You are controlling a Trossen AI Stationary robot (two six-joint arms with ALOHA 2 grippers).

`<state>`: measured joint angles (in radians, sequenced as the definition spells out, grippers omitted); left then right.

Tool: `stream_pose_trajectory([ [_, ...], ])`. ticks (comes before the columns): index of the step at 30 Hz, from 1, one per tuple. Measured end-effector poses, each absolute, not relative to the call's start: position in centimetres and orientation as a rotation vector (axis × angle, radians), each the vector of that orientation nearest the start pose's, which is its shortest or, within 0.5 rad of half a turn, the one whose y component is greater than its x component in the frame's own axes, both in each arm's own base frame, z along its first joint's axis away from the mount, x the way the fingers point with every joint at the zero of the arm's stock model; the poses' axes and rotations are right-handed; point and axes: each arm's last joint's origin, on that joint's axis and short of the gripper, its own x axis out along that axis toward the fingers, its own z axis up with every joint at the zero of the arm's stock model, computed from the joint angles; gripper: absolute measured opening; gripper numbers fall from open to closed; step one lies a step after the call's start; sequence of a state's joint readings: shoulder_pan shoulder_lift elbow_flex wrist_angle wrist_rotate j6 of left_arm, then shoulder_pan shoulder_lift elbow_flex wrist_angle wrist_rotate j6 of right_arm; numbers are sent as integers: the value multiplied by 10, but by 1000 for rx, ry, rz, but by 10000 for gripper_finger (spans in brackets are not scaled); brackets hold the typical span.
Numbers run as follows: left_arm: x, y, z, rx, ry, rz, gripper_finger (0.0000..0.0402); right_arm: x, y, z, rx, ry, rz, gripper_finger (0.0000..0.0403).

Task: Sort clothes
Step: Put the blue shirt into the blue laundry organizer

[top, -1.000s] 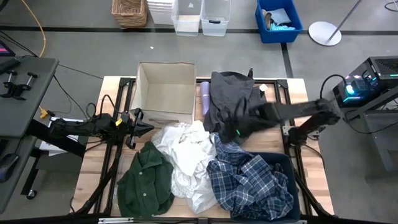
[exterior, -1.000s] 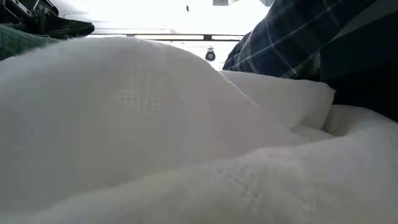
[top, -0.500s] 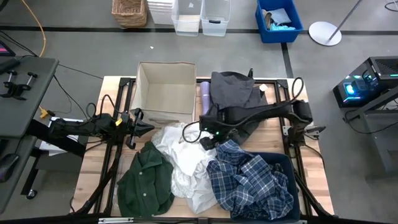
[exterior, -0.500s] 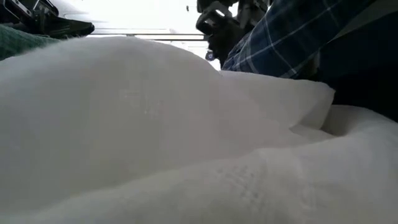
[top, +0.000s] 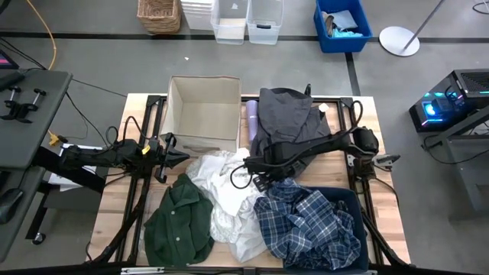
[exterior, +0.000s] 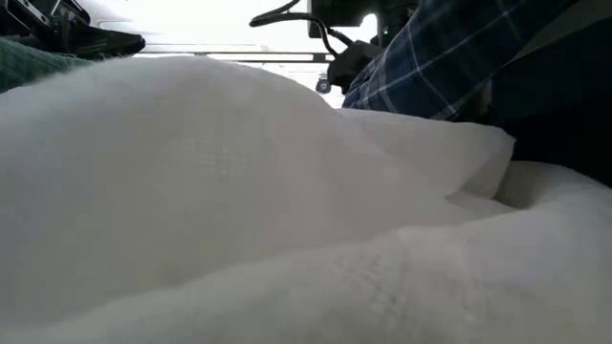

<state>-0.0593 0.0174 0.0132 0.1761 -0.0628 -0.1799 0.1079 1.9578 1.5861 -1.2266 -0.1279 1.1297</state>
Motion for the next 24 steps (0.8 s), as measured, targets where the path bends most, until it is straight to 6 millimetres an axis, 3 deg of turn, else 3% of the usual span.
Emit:
stream_pose_trajectory([
  [6, 96, -4, 184, -190, -171, -12, 0, 371, 53, 213, 910, 1482, -637, 280],
  [9, 96, -4, 184, -190, -171, -12, 0, 371, 56, 213, 882, 1480, -618, 254],
  [11, 96, -4, 184, -190, -171, -12, 0, 369, 58, 213, 863, 1491, -629, 201],
  [14, 96, -4, 184, -190, -171, -12, 0, 368, 63, 215, 825, 1492, -612, 59],
  [15, 96, -4, 184, -190, -171, -12, 0, 369, 65, 218, 805, 1489, -584, 32],
  [18, 96, -4, 184, -190, -171, -12, 0, 376, 68, 249, 790, 1432, -549, 12],
  [21, 96, -4, 184, -190, -171, -12, 0, 372, 71, 308, 697, 1280, -550, 4],
  [24, 96, -4, 184, -190, -172, -12, 0, 350, 81, 377, 665, 1114, -513, 2],
])
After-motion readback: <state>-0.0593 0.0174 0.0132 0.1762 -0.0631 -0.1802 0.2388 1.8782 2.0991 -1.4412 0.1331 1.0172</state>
